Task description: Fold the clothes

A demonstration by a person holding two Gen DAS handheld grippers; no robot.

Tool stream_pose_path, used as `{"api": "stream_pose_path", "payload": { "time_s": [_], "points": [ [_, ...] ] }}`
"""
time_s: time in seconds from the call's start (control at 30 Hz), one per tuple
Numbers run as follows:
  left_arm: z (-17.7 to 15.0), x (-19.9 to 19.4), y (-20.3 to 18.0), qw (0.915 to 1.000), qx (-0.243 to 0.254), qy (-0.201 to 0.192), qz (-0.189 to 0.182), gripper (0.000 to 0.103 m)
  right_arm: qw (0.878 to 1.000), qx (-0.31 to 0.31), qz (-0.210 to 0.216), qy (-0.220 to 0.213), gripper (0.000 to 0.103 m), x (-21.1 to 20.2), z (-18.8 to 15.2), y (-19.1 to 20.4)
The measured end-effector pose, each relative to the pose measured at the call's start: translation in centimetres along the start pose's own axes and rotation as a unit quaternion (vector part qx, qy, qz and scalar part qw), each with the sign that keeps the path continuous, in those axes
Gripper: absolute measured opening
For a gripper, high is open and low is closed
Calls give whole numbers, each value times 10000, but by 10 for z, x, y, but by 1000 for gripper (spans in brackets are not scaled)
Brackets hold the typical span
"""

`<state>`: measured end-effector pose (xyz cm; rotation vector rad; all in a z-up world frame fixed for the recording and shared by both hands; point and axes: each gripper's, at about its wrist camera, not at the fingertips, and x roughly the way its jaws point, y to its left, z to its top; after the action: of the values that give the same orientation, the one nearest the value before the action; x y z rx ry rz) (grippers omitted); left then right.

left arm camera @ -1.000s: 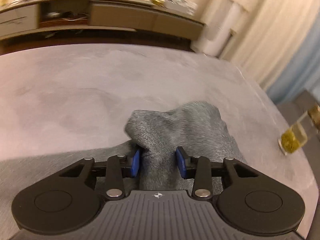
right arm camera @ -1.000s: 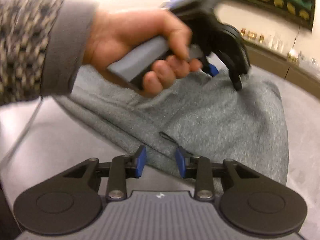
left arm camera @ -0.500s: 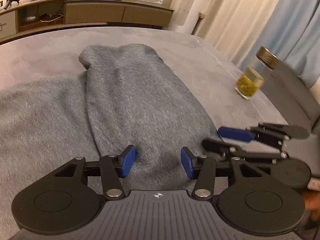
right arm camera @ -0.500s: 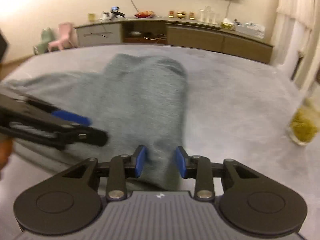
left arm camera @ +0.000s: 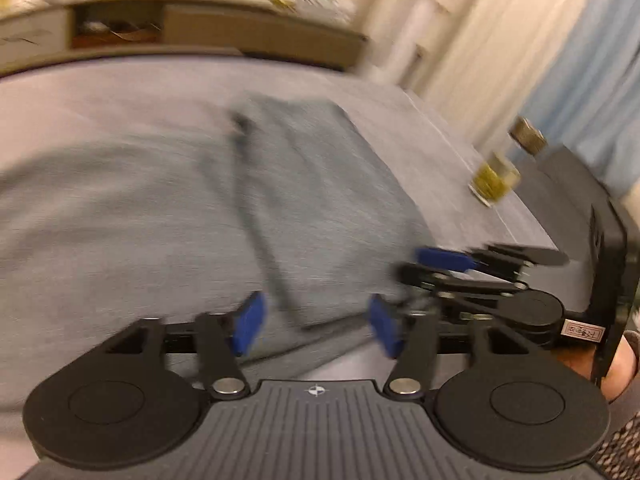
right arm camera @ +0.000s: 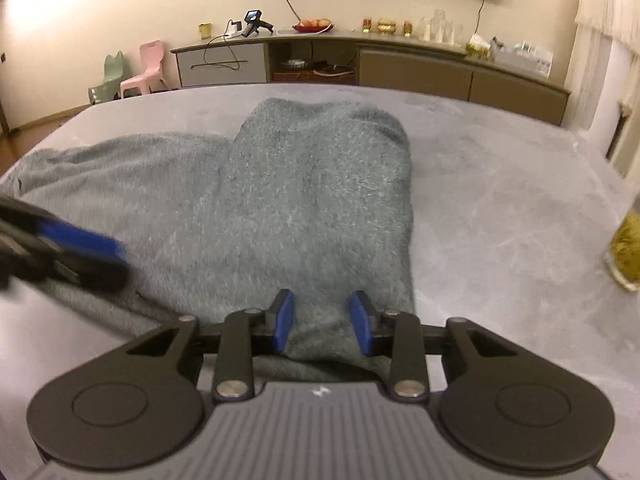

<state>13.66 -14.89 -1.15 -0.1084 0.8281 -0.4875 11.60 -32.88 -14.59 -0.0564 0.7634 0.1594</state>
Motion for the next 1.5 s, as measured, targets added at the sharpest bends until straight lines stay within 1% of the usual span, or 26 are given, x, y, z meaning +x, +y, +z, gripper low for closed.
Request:
{"api": "stream_pose_path", "payload": {
  "time_s": [0.03, 0.07, 0.17, 0.27, 0.37, 0.4, 0.5, 0.57, 0.63, 0.7, 0.73, 0.8, 0.83, 0.87, 0.9, 0.93, 0.97, 1.03, 1.13, 1.23, 1.3, 1.33, 1.37, 1.4, 1.47, 1.5],
  "points": [
    [-2, -14, 9, 9998, -81, -126, 162, 90, 9999, -102, -82, -103, 37, -5, -2, 4],
    [-4, -29, 19, 9990, -161, -251, 324, 90, 9991, -250, -176, -290, 47, -12, -2, 12],
    [-8, -67, 81, 9896, -959, -591, 898, 90, 9951, -619, -75, -768, 59, -27, 2, 45],
    [-13, -100, 151, 9680, -1728, -839, 1613, 90, 9868, -1148, 362, -1080, 72, -35, 14, 97],
    [-16, -129, 203, 9403, -1852, -1078, 2646, 92, 9742, -1706, 841, -1217, 82, -38, 25, 157],
    [-16, -132, 216, 9365, -1827, -1018, 2816, 94, 9719, -1759, 996, -1205, 83, -35, 30, 174],
    [-24, -134, 252, 9338, -2175, -820, 2722, 94, 9655, -1849, 1396, -1192, 83, -24, 47, 226],
    [-35, -142, 274, 9281, -2769, -931, 2310, 94, 9610, -1904, 1608, -1196, 83, -15, 61, 262],
    [-44, -149, 290, 9144, -3429, -1183, 1797, 94, 9503, -2247, 1815, -1163, 83, -9, 70, 303],
    [-50, -157, 300, 9036, -3788, -1385, 1446, 94, 9370, -2658, 1984, -1093, 85, -2, 73, 346],
    [-51, -159, 303, 9010, -3867, -1432, 1346, 94, 9313, -2867, 1998, -1024, 86, 6, 70, 363],
    [-51, -160, 304, 9027, -3868, -1411, 1248, 94, 9185, -3281, 2024, -885, 85, 21, 64, 397],
    [-52, -158, 303, 9056, -3843, -1350, 1185, 94, 9113, -3485, 2036, -815, 80, 28, 62, 414],
    [-53, -155, 303, 9088, -3812, -1275, 1118, 94, 9063, -3645, 2006, -742, 64, 36, 59, 428],
    [-54, -153, 302, 9120, -3775, -1203, 1061, 94, 9070, -3708, 1884, -663, 51, 44, 59, 434],
    [-55, -150, 302, 9144, -3743, -1160, 1020, 94, 9074, -3770, 1761, -584, 23, 53, 58, 439],
    [-55, -147, 301, 9158, -3723, -1143, 984, 95, 9096, -3765, 1671, -548, 13, 58, 59, 442],
    [-56, -142, 298, 9190, -3683, -1113, 865, 99, 9217, -3452, 1638, -670, 5, 55, 67, 431],
    [-53, -125, 290, 9254, -3598, -1059, 540, 101, 9337, -2970, 1818, -836, 4, 39, 77, 409],
    [-49, -108, 281, 9292, -3511, -1107, 322, 101, 9401, -2536, 2065, -964, 4, 21, 86, 386],
    [-45, -97, 275, 9339, -3351, -1146, 484, 86, 9349, -2609, 2245, -863, 4, 17, 82, 379],
    [-46, -94, 274, 9352, -3302, -1089, 663, 54, 9318, -2660, 2339, -791, 5, 19, 79, 375],
    [-46, -90, 275, 9350, -3305, -998, 814, 39, 9294, -2685, 2434, -696, 8, 22, 80, 371],
    [-48, -90, 277, 9341, -3311, -964, 921, 38, 9282, -2666, 2512, -648, 13, 22, 81, 364],
    [-50, -94, 279, 9316, -3329, -1012, 1048, 34, 9316, -2422, 2599, -762, 44, 15, 85, 336],
    [-51, -96, 279, 9317, -3305, -1034, 1096, 34, 9348, -2227, 2646, -804, 44, 12, 88, 321]
  ]
}}
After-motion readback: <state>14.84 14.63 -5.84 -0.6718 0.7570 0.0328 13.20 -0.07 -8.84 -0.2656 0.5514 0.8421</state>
